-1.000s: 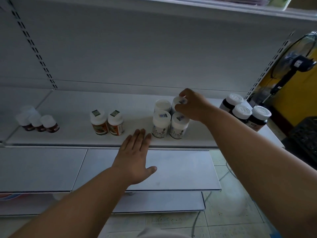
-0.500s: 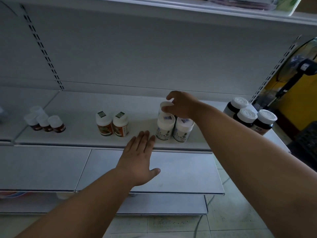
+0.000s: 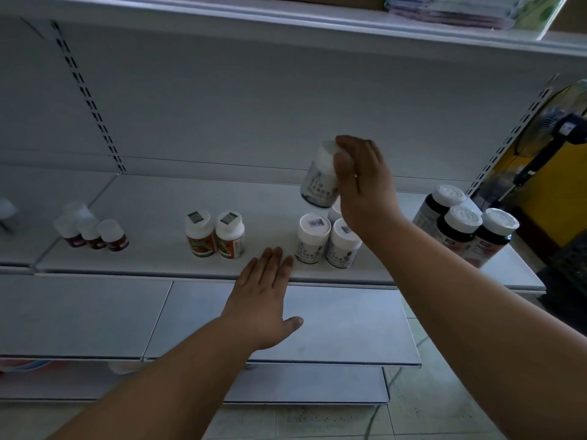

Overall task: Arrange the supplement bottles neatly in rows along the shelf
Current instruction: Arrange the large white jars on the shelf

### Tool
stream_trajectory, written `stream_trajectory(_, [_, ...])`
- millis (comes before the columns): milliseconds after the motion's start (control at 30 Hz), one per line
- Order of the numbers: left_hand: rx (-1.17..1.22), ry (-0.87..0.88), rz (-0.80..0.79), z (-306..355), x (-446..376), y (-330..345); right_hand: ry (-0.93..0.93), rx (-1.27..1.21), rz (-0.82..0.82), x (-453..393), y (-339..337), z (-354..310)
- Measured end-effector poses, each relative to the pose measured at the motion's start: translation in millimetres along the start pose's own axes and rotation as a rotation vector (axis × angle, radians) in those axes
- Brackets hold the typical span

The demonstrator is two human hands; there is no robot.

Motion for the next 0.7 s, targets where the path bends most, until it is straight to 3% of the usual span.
stream_trajectory(200, [-0.008, 0.010, -0.002, 0, 1, 0, 0.725, -1.015, -0.069, 41, -12, -29])
stream_trajectory(300, [-0.004, 0.007, 0.004, 0, 1, 0, 0.991, -1.273, -0.167, 60, -13, -31])
stream_trajectory(467, [0.008, -0.005, 0.010, 1, 1, -1, 1.072, -1.355, -0.337, 71, -15, -32])
stream_trajectory(700, [0.015, -0.006, 0.028, 0, 2, 0, 1.012, -1.409, -0.525, 74, -17, -35])
Point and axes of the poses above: each hand's wrist, its own x-axis away from the middle knuckle, its own y-axis out of the palm, z = x × y, the point moved 3 cm from there along -x, towards the middle knuckle, and after that the axes turned 6 degrees about z, right-handed, at the moved point
